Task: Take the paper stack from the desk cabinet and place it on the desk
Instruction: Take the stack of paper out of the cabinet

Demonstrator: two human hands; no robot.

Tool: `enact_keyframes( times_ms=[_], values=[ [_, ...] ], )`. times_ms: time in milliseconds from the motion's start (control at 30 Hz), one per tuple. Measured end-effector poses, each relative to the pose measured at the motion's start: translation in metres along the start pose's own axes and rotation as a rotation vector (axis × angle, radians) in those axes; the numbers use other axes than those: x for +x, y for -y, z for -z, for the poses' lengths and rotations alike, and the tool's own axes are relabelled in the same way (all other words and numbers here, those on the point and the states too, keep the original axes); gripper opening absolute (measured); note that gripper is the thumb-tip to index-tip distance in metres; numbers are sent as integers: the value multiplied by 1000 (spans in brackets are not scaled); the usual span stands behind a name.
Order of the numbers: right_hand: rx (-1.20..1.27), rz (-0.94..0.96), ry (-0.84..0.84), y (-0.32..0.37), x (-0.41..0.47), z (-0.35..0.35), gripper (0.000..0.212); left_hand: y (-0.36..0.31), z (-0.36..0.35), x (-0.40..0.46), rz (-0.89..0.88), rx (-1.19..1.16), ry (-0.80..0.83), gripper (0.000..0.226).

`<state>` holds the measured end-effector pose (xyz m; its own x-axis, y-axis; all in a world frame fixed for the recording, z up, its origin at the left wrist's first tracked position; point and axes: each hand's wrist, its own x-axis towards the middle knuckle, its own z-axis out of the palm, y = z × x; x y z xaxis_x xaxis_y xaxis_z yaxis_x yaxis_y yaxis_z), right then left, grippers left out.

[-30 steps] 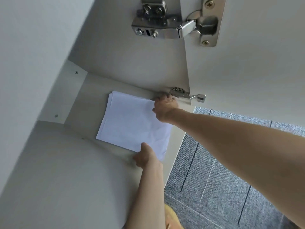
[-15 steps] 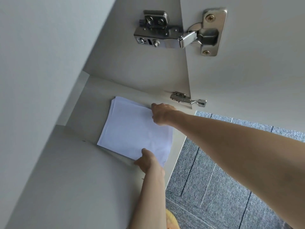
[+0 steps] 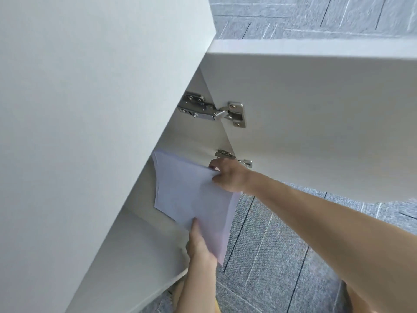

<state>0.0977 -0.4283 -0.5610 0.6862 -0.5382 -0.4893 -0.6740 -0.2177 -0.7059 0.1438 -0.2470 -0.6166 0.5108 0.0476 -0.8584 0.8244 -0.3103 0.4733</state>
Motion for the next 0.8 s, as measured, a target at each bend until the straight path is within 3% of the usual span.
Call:
enact_keyframes(
  times_ms=[133,300,433,567,700,800],
  values=[
    [56,-28,-45,-15,-57,28,31,3,24,-53,72,-29,255,43],
    [251,-65,-69,-22,-136,58,27,10,54,-118,73,-62,500,50],
    [259,-49,-74,-12,-206,84,17,14,75,-173,-33,46,539,56],
    [387,-101,50,-1,-292,112,22,21,105,-229,-147,129,538,44],
    [615,-128,176,14,-384,126,28,40,150,-288,-180,198,549,77],
    [683,-97,117,33,-445,128,28,57,185,-340,-214,198,533,71]
  ],
)
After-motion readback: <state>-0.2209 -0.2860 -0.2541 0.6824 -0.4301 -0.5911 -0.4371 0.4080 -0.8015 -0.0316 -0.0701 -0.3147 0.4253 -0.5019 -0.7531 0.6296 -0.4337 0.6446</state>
